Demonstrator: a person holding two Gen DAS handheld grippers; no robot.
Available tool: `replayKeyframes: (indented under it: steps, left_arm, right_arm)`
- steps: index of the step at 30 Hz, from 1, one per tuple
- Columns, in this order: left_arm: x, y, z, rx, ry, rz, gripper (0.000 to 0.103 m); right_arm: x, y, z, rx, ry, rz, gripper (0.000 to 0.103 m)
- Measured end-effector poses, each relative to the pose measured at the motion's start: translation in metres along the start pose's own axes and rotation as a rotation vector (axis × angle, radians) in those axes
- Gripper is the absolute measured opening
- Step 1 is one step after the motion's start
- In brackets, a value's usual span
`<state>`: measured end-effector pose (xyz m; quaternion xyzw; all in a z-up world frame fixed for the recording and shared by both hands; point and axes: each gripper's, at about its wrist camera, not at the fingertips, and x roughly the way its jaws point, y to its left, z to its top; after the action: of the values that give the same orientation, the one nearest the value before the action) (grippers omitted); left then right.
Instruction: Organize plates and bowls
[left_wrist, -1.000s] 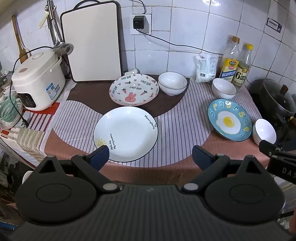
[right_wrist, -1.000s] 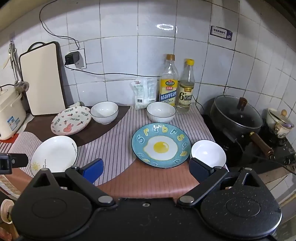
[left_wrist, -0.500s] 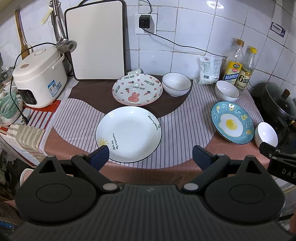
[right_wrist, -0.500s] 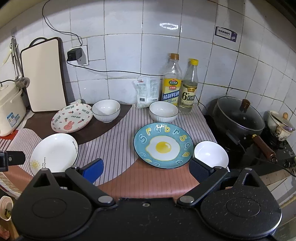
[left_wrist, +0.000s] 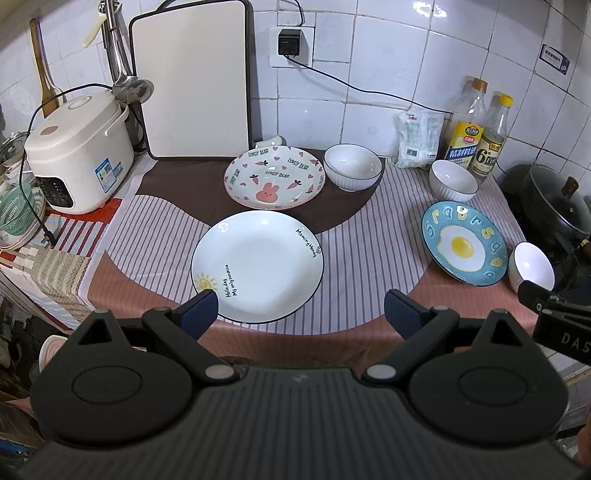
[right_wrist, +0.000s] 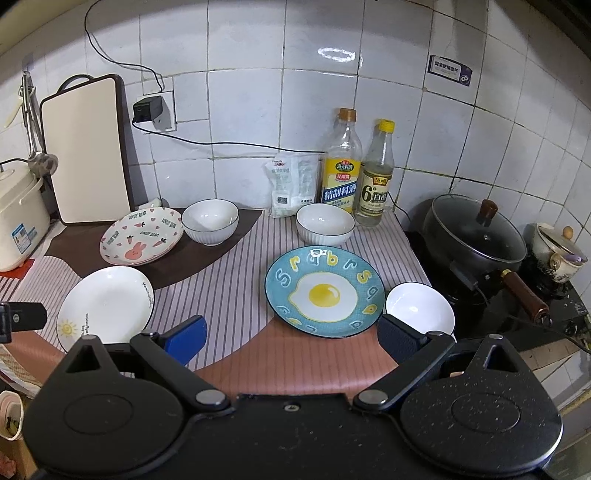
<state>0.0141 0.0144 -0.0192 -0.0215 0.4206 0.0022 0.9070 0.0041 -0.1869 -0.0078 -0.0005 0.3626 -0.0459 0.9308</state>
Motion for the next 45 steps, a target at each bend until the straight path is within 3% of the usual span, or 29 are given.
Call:
replayKeyframes:
  steps: [10, 26, 31, 36, 38, 41, 45]
  left_arm:
    - [-0.002, 0.003, -0.002, -0.001, -0.031, 0.012, 0.097]
    - [0.001, 0.004, -0.009, 0.013, -0.044, 0.019, 0.097]
    - [0.006, 0.01, -0.003, 0.018, -0.044, 0.029, 0.097]
    - [0.007, 0.016, 0.007, 0.038, -0.114, 0.041, 0.097]
    - [0.012, 0.021, 0.011, 0.03, -0.119, 0.034, 0.097]
    - [0.025, 0.036, 0.018, -0.01, -0.099, -0.004, 0.097]
    - [0.049, 0.058, 0.022, -0.053, -0.072, -0.047, 0.097]
  right_arm:
    - [-0.004, 0.005, -0.004, -0.049, -0.046, -0.033, 0.1]
    - [0.003, 0.003, -0.008, -0.04, -0.038, -0.027, 0.1]
    - [-0.002, 0.007, -0.005, -0.067, -0.111, 0.047, 0.1]
    - [0.007, 0.019, 0.0, -0.113, -0.172, 0.111, 0.1]
    - [0.017, 0.023, 0.0, -0.134, -0.187, 0.16, 0.1]
    - [0.037, 0.028, -0.003, -0.132, -0.231, 0.301, 0.1]
    - [0.07, 0.047, -0.008, -0.162, -0.213, 0.428, 0.1]
